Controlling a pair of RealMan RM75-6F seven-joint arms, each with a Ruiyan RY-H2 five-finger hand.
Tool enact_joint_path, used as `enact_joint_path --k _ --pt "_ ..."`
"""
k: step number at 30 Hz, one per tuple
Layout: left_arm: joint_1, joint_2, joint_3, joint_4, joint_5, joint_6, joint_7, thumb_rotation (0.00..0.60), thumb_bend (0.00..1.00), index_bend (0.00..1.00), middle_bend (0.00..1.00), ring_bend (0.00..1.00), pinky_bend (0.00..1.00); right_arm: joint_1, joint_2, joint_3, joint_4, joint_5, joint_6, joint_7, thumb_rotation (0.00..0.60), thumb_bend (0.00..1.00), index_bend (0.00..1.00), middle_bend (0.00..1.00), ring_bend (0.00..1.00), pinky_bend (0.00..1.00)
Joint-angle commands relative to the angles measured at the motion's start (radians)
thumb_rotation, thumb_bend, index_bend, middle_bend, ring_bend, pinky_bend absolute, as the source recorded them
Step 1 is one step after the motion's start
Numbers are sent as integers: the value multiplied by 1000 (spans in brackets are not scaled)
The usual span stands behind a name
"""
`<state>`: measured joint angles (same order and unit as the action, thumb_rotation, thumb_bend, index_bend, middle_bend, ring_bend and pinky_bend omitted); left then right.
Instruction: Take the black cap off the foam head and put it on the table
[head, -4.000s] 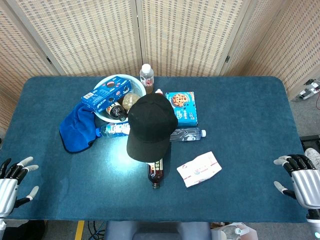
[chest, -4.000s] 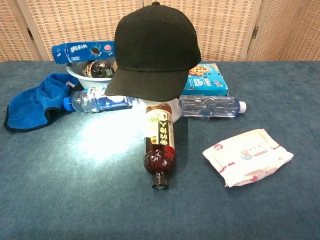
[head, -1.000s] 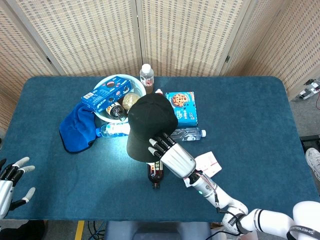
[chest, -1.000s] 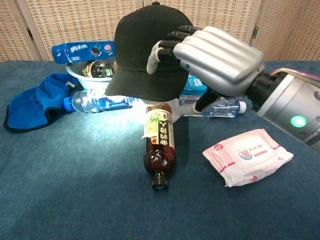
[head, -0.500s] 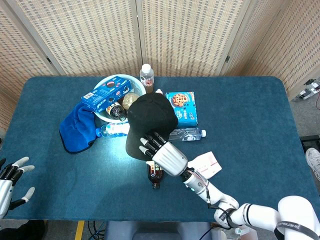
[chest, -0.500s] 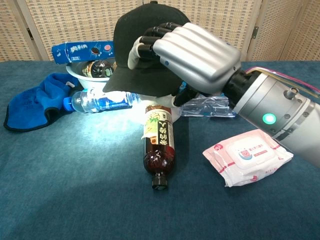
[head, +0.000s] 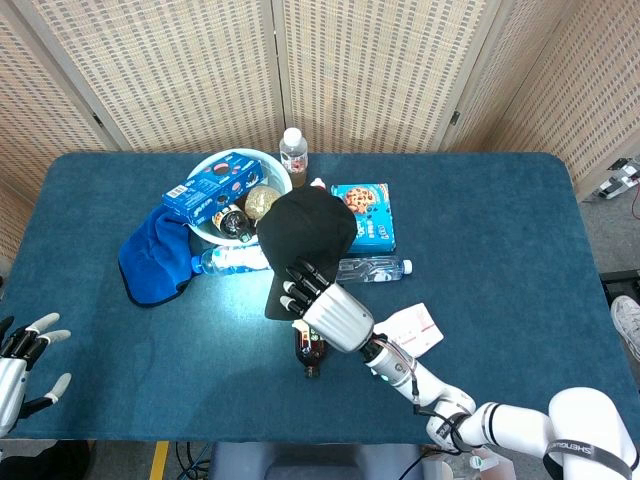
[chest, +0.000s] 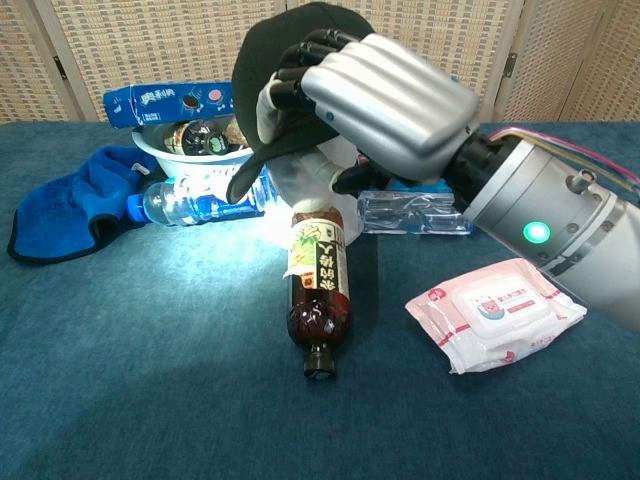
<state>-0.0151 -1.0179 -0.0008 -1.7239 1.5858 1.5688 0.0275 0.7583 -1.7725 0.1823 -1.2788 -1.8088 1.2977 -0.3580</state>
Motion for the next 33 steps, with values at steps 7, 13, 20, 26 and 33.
enact_joint_path --k 7,13,20,26,33 --pt "0 1 -1 0 1 1 -1 600 243 312 164 170 0 29 -15 59 6 31 33 -14 600 645 588 374 188 141" --pt "1 2 0 -2 -3 -1 0 600 243 312 164 170 0 60 -28 124 2 77 38 -35 600 629 603 378 190 141" --pt "4 5 1 -1 -5 2 -3 600 243 312 164 170 0 101 -37 177 5 119 37 -47 600 627 618 387 195 141" --pt "2 3 0 3 -6 -1 -6 600 243 312 164 170 0 149 -44 235 41 161 29 -68 600 625 624 387 195 141" --pt "0 0 0 6 -10 -8 -5 600 243 312 164 169 0 225 -61 304 118 207 29 -80 600 619 627 389 195 106"
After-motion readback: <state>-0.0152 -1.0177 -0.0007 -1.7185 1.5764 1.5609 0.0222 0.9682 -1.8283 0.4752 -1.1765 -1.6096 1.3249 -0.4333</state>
